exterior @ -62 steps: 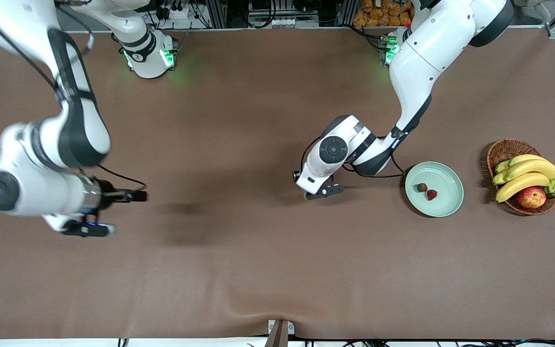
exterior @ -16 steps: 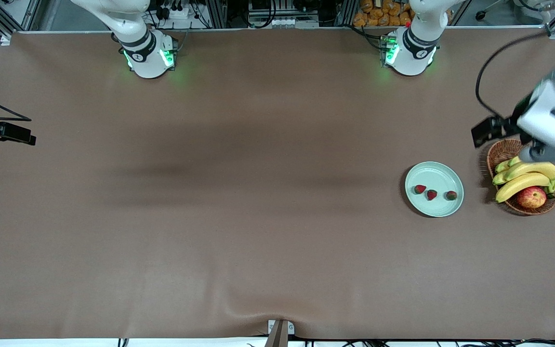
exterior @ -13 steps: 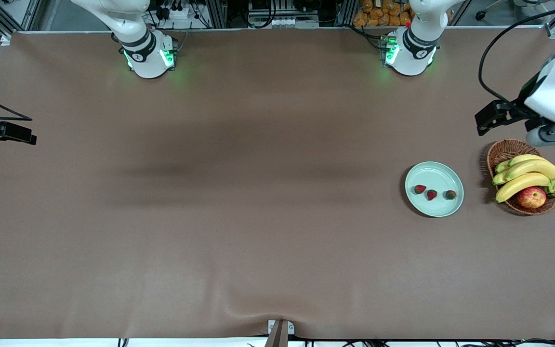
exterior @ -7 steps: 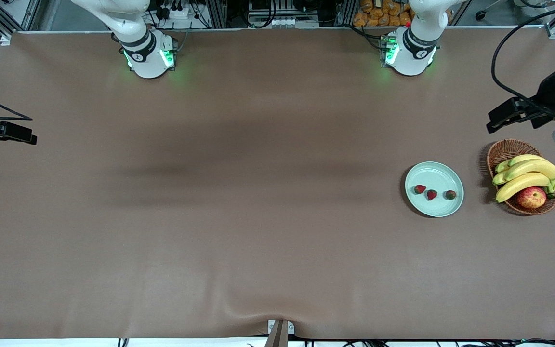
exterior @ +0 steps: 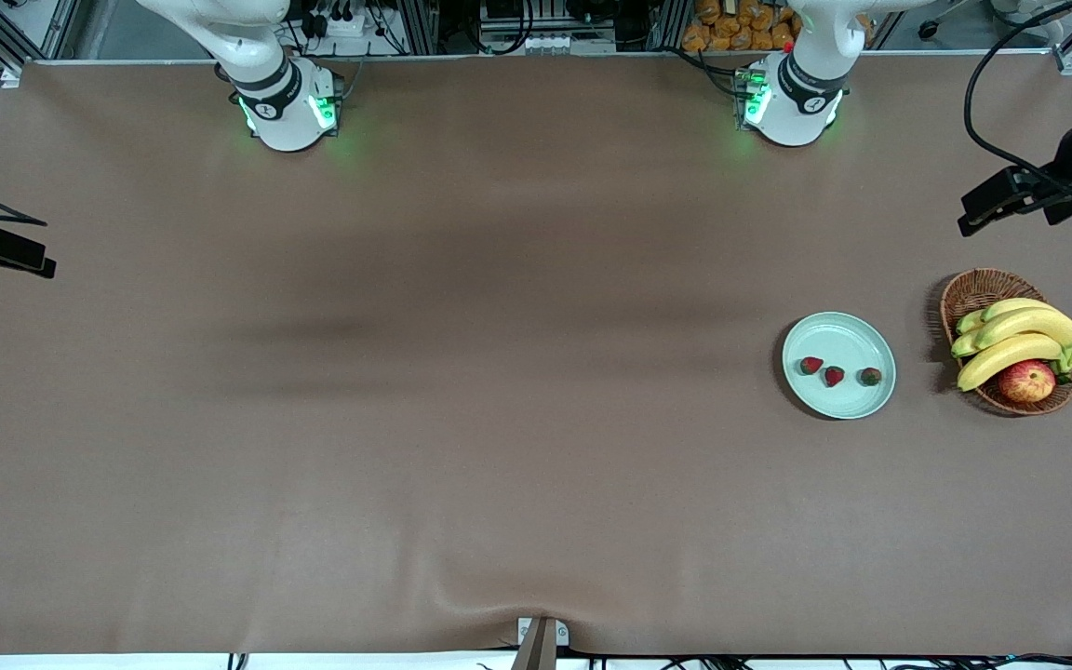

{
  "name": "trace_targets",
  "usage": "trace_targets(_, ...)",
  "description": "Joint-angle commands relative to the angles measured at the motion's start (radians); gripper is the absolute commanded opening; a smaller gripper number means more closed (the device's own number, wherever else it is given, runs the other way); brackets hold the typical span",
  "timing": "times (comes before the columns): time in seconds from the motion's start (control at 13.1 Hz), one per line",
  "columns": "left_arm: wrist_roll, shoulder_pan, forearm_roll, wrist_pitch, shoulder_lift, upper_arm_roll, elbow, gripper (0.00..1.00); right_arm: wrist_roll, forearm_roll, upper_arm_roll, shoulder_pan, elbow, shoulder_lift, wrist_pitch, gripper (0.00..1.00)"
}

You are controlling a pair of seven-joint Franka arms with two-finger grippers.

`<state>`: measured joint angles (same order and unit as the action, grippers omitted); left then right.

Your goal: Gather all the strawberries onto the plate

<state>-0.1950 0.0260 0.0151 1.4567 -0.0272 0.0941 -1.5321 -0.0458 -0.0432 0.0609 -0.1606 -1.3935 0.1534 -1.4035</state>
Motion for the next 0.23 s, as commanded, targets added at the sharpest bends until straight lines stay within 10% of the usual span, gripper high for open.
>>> trace_targets(0.0,0.019,-0.031,-0.011,0.019,-0.045,-0.042,-0.046,1.00,0.007,0.000,0.007,-0.014,0.005,-0.014,0.015,1.00)
trace_targets(0.15,0.016,-0.031,-0.006,0.019,-0.040,-0.042,-0.042,1.00,0.006,0.000,0.008,-0.022,0.020,-0.014,0.049,1.00)
